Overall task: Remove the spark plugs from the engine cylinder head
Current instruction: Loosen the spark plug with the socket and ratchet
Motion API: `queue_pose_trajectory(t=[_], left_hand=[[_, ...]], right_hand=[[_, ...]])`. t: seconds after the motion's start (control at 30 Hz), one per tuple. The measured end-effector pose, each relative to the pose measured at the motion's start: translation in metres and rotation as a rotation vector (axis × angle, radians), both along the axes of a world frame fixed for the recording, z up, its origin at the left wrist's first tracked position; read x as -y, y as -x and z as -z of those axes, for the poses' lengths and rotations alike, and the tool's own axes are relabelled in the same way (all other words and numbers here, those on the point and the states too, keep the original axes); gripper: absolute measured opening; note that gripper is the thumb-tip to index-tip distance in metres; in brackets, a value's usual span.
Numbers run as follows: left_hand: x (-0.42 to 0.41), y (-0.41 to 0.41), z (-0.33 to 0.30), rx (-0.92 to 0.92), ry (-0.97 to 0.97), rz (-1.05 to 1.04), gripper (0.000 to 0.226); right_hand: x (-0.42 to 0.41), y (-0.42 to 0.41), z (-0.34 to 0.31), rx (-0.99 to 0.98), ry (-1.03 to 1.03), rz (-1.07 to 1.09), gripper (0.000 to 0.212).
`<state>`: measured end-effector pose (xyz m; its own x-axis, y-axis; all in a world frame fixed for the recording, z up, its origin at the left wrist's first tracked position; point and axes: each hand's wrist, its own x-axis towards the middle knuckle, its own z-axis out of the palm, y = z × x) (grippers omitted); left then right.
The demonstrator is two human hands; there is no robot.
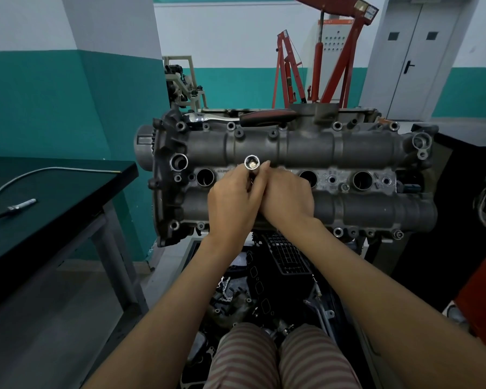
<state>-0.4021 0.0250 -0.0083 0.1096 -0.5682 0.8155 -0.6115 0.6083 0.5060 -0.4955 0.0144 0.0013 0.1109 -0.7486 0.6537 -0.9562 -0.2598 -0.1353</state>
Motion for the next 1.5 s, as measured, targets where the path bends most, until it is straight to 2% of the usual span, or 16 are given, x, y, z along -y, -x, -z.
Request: queue_pose_trajectory(t=[0.17,0.47,0.63,0.93,1.2,1.5], left_hand=[[-0.0037,0.0008,-0.0006,-0.011,0.014,0.016,0.039],[-0.0022,0.0003,0.0004,0.081,-0.011,-0.026,0.026],[-0.0008,0.0013,-0.0009,0.023,-0.046,-0.022,0.032],[0.0004,0.0021,-0.0009,-0.002,-0.06,-0.011,0.03],[-0.0013,-0.0004,0.0004,0.039,-0.007,0.008,0.039],[0.0002,0.0014,0.0017,0.045,-0.047,-0.012,0.03]], right_hand=[[-0.001,-0.0001,-0.0012,0.02,-0.009,-0.004,0.025],[0.0001,0.0007,0.0034,-0.004,0.028,-0.001,0.021],[0.0004,0.0005,0.0034,0.004,0.037,-0.009,0.021],[0.0024,-0.0002,0.0033,0.031,0.04,0.015,0.035],[0.0023,0.0001,0.0023,-0.003,0.0,0.027,0.021],[0.0023,0.001,0.0043,-0.01,-0.002,0.03,0.017]])
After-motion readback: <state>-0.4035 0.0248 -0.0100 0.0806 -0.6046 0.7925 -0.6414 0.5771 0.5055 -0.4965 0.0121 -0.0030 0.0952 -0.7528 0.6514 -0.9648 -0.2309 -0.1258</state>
